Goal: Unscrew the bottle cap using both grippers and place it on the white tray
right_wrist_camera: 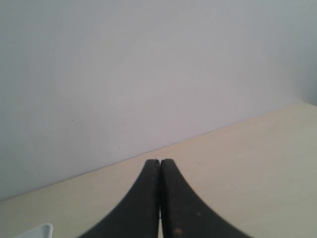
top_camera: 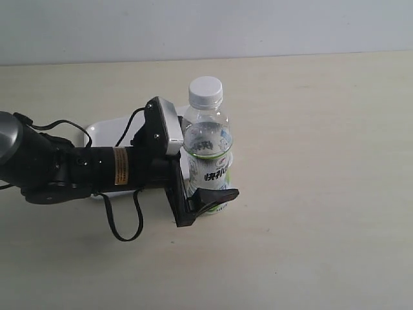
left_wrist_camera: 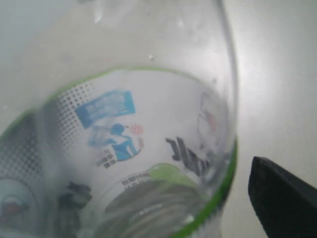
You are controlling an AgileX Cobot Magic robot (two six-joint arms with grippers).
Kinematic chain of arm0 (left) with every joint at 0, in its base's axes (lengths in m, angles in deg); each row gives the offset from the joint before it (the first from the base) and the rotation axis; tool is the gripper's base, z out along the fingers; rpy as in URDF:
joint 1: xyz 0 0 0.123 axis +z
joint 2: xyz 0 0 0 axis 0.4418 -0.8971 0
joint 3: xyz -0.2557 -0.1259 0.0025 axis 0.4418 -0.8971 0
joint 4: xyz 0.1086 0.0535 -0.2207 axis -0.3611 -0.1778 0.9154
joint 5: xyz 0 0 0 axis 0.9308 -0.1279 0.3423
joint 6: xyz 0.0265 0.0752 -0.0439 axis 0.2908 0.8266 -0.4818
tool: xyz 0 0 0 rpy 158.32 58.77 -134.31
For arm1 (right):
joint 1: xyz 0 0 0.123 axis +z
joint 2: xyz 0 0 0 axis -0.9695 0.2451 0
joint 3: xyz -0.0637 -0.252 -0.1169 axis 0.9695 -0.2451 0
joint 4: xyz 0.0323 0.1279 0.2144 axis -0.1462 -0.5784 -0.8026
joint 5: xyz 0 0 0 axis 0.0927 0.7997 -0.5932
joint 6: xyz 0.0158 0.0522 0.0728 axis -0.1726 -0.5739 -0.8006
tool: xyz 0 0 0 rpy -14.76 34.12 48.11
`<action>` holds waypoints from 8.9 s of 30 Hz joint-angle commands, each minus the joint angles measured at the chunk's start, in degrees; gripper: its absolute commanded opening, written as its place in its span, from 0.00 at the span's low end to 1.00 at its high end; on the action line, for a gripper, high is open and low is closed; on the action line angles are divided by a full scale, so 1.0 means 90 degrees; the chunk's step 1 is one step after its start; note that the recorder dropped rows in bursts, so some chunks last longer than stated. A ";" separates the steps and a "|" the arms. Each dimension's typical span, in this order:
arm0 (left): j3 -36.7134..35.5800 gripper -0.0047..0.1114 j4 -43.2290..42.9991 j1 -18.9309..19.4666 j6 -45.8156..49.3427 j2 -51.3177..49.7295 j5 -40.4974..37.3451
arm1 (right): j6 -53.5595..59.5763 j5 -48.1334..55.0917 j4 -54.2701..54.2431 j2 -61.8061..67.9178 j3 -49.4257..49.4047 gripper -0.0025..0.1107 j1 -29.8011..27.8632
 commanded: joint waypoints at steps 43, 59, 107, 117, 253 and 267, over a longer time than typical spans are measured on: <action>0.0036 0.04 -0.0355 -0.0008 -0.1358 0.0121 0.0077 | -0.1897 -0.1512 -0.1792 -0.0037 -0.0028 0.02 0.0024; 0.0036 0.04 -0.0383 0.0004 -0.1358 0.0121 -0.0107 | -0.1062 -0.1286 -0.0458 0.1238 0.1722 0.02 0.0024; 0.0036 0.04 -0.0363 0.0004 -0.1391 0.0121 -0.0430 | 0.3802 0.7366 -0.2239 1.0602 1.0415 0.49 0.4357; 0.0036 0.04 -0.0363 0.0004 -0.1391 0.0121 -0.0430 | 0.3532 0.7366 -0.2138 1.1160 1.0741 0.49 0.4581; 0.0106 0.04 -0.0434 -0.0010 -0.1535 0.0121 -0.0579 | 0.2888 0.7366 -0.2043 1.0599 1.0207 0.61 0.4581; 0.0106 0.04 -0.0434 -0.0010 -0.1535 0.0121 -0.0579 | 0.2925 0.7366 -0.2300 1.1065 1.0426 0.61 0.4581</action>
